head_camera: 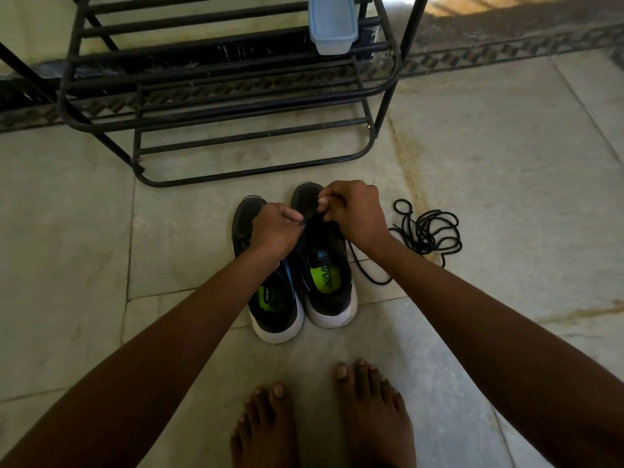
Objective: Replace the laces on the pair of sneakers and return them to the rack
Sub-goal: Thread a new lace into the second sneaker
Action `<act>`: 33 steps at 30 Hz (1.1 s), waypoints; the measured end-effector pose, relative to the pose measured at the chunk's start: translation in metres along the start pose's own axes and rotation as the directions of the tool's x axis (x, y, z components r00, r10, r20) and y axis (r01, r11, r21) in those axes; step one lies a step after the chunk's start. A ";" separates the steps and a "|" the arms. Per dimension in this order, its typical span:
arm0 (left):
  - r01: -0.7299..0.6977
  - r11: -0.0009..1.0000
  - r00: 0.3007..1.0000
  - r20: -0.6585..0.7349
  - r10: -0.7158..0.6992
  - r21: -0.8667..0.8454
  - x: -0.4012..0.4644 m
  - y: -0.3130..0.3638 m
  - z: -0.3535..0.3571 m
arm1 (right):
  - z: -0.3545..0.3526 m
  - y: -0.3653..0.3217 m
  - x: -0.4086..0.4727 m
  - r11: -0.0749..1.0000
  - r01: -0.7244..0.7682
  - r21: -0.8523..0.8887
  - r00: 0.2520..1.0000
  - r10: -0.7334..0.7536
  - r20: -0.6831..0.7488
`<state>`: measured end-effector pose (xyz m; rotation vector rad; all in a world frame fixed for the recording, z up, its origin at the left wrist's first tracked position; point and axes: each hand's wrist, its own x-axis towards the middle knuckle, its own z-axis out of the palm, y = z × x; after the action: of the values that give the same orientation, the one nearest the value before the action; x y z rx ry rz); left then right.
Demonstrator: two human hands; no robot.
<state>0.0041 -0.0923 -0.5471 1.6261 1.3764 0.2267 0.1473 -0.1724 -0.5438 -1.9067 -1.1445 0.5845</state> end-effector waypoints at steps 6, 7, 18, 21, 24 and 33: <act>-0.002 1.000 1.000 0.003 0.002 0.022 0.000 0.001 0.001 | -0.002 -0.002 -0.003 0.998 -0.041 0.048 0.998 0.039 0.047; 0.000 1.000 1.000 0.004 0.000 0.020 0.000 0.001 0.001 | -0.002 -0.002 -0.002 0.999 -0.025 0.038 0.999 0.023 0.034; -0.003 1.000 1.000 -0.002 0.003 0.023 -0.003 0.001 0.002 | -0.005 0.000 0.003 0.995 -0.042 -0.086 0.984 0.056 0.169; 0.000 1.000 1.000 -0.002 0.000 0.019 -0.002 0.001 0.002 | -0.005 0.000 0.004 0.993 -0.039 -0.107 0.981 0.058 0.183; 0.006 1.000 1.000 0.002 -0.006 0.013 -0.002 0.001 0.002 | -0.001 -0.001 0.004 0.988 -0.005 -0.152 0.981 0.034 0.189; 0.009 1.000 1.000 -0.001 -0.009 0.011 -0.002 0.001 0.002 | 0.026 -0.003 0.002 0.924 -0.206 -0.322 0.970 0.237 0.060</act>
<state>0.0057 -0.0949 -0.5463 1.6293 1.3873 0.2146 0.1283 -0.1592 -0.5555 -2.3261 -1.1446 0.6544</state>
